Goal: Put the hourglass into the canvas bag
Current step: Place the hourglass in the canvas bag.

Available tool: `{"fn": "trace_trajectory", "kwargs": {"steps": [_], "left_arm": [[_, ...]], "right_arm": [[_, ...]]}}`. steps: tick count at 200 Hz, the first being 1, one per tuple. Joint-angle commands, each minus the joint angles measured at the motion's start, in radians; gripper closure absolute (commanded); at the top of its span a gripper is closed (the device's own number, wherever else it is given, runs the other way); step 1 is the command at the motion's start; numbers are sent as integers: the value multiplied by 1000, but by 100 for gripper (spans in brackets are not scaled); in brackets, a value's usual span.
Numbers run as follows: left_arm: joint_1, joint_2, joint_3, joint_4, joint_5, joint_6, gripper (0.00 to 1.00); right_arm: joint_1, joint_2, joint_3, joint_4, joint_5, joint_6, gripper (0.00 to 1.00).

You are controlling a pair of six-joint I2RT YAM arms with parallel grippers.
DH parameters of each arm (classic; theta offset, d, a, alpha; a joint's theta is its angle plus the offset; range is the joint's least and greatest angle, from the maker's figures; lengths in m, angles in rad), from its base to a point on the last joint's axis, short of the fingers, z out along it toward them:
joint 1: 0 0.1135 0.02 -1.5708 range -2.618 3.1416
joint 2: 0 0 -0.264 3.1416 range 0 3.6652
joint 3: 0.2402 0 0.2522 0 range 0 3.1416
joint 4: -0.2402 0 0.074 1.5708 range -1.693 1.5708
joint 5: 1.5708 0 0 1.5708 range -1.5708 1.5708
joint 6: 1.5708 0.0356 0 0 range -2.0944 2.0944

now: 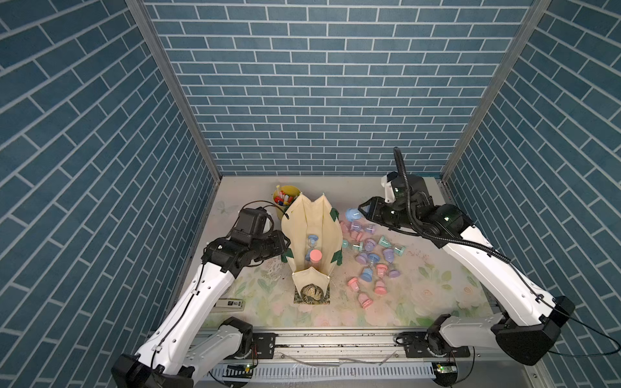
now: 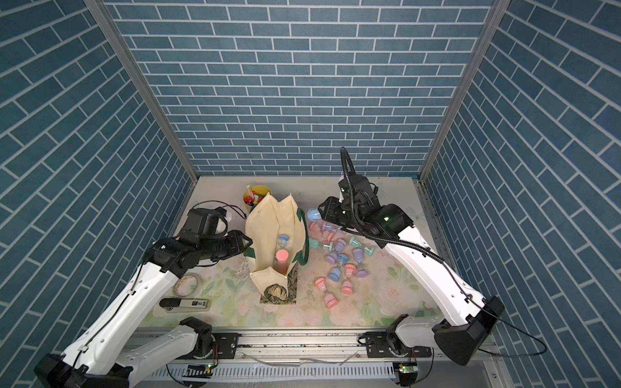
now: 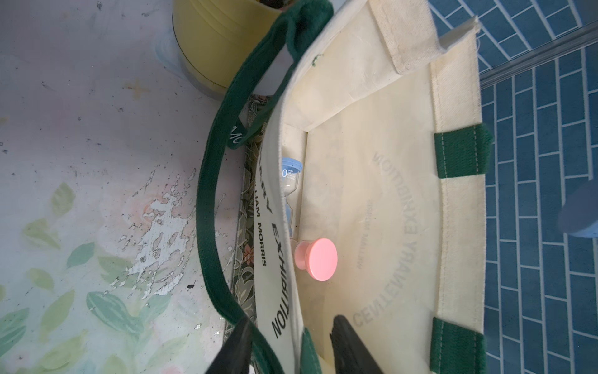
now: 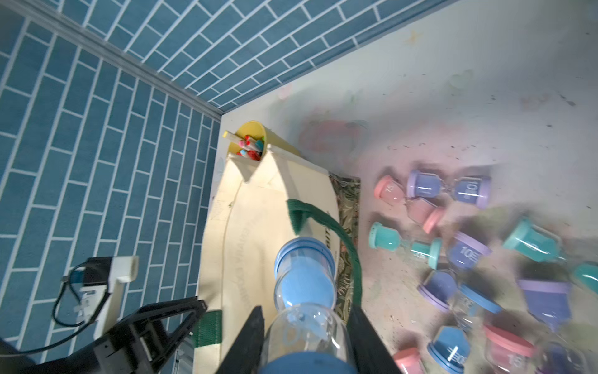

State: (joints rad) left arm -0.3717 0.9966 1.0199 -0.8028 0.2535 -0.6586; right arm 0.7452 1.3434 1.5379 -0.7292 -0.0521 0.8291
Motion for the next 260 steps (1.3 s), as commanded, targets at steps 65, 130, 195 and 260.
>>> {"fn": "trace_trajectory", "kwargs": {"steps": [65, 130, 195, 260], "left_arm": [[7, -27, -49, 60, 22, -11, 58], [5, 2, -27, 48, 28, -2, 66], [6, -23, -79, 106, 2, 4, 75], [6, -39, -122, 137, 8, -8, 81]], "right_arm": [[149, 239, 199, -58, 56, -42, 74], [170, 396, 264, -98, 54, -60, 73], [189, 597, 416, -160, 80, -109, 70], [187, 684, 414, -202, 145, -101, 66]]}}
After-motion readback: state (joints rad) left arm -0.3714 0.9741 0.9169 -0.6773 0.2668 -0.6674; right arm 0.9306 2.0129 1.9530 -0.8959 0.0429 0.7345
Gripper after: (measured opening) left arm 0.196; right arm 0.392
